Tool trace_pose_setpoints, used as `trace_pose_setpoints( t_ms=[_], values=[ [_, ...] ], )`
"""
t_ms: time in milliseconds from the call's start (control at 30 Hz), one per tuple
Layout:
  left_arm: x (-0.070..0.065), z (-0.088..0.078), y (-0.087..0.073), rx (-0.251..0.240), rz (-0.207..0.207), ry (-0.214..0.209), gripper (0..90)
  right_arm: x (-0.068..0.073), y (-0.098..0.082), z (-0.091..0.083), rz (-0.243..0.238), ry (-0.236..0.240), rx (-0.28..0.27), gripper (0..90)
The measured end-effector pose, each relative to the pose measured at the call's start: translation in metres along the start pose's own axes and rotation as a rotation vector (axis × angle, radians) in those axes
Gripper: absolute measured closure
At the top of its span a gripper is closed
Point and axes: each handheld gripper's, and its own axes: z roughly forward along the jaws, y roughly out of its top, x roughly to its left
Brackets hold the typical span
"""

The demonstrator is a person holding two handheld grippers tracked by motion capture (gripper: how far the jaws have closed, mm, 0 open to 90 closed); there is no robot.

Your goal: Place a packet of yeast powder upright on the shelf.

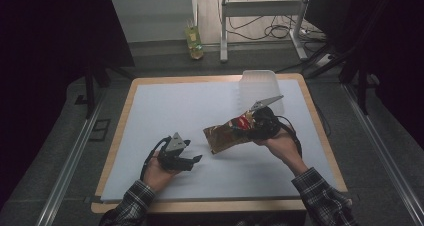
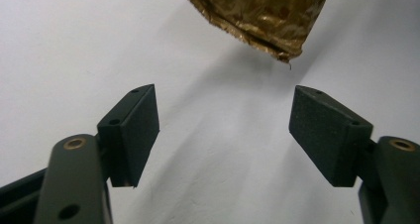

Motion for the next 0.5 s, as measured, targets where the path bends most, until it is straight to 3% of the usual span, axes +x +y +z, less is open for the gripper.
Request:
trace_pose_setpoints(
  t_ms=[500],
  values=[
    [0.003, 0.000, 0.000, -0.003, -0.017, 0.016, 14.1, -0.004, 0.017, -0.019, -0.098, -0.051, 0.006, 69.5]
  ],
)
